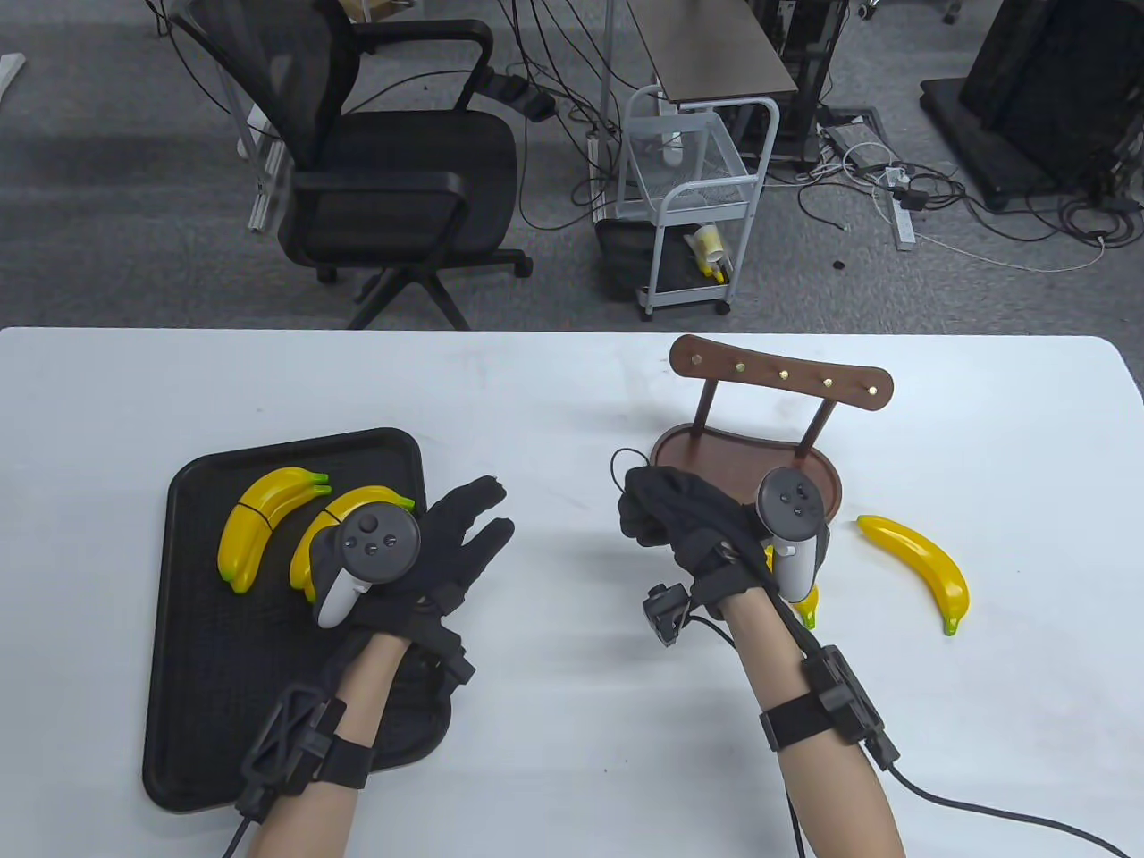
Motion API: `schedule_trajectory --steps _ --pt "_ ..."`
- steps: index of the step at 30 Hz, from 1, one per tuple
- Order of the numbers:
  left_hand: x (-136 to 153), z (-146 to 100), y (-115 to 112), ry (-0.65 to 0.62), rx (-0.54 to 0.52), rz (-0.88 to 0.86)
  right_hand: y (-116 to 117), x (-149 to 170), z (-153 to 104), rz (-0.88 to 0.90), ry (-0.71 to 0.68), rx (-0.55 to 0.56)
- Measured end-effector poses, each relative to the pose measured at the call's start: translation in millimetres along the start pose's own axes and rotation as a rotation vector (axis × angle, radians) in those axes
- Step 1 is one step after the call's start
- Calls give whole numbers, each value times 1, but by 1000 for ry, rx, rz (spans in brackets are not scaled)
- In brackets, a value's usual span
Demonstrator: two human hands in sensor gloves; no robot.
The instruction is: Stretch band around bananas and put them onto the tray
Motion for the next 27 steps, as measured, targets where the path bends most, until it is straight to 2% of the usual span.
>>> schedule_trajectory --steps 13,27 --pt "1 -2 -14 -10 34 11 36 -1 -8 -36 -26 -254" --pt "-4 1 -35 -57 106 -27 65 -2 -11 -60 -51 -431"
Point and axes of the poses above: the tracker on the back of each hand, its own x axis roughly to the little-finger side, its own z axis roughly from the wrist to the fingertips, y = z × x, the point moved 4 cm from there along z, roughly from the wrist to the fingertips, and after that the axes turned 12 degrees about -y, right-handed, at the moved point
